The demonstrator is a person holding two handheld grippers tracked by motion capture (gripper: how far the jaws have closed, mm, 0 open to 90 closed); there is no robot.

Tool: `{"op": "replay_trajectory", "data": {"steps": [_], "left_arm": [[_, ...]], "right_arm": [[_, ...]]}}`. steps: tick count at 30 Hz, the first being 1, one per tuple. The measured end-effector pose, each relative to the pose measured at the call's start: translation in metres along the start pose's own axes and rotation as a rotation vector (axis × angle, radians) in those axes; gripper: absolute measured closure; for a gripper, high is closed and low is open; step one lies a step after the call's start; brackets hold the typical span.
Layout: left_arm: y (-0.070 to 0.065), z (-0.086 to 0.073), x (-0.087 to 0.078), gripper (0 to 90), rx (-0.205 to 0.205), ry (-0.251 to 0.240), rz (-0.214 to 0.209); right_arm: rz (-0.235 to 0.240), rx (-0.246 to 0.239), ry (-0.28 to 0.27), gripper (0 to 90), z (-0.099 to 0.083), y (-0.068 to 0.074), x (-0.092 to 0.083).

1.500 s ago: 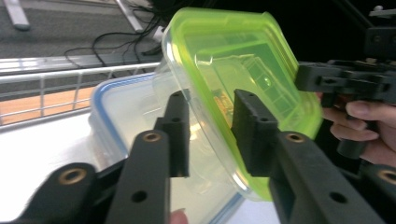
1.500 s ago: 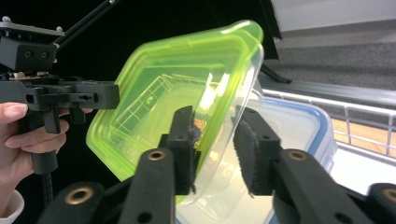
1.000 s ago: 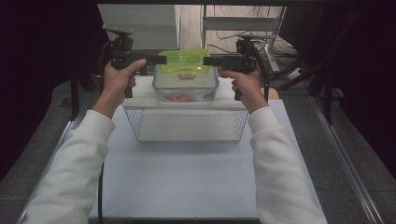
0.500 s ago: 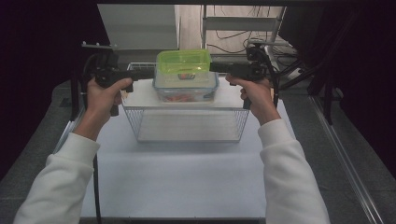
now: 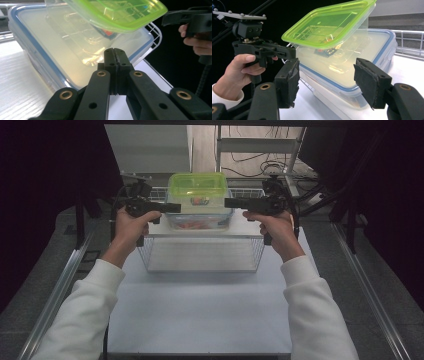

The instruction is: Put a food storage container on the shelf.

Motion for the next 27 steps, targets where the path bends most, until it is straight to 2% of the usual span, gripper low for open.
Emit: {"op": "replay_trajectory", "data": {"steps": [9,12,17,19,20,23,27], "left_arm": [[-0.007,-0.001,-0.007,89.6,0.002,-0.003,-0.004],[-0.009,-0.003,-0.011,89.2,-0.004,-0.008,-0.019],[-0.018,-0.014,-0.019,85.0,0.003,0.003,-0.040],[-0.021,-0.021,-0.021,80.2,0.012,0.007,-0.039],[-0.023,-0.025,-0.022,75.6,0.012,0.005,-0.037],[-0.030,-0.037,-0.027,62.2,0.044,0.012,-0.027],[-0.039,-0.060,-0.037,42.4,0.055,-0.009,-0.044]], "right_arm": [[0.005,0.008,-0.005,36.4,-0.005,0.000,-0.003],[0.012,0.006,-0.008,36.2,-0.007,-0.001,-0.003],[0.025,-0.017,0.007,35.7,-0.015,-0.003,-0.003],[0.027,-0.024,0.003,35.7,-0.020,-0.004,-0.005],[0.028,-0.028,0.003,35.7,-0.022,-0.005,-0.007],[0.032,-0.036,-0.003,35.7,-0.029,-0.004,-0.012],[0.023,-0.063,0.009,35.7,-0.048,-0.001,-0.021]]}}
Point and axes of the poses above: each handheld gripper's, and its own axes: x roughly forward along the jaws, z roughly out of its top, y roughly to its left, the point moved 5 cm from there along x, roughly forward along the jaws, and after that the axes turned 4 degrees about -z, right-handed, at the moved point
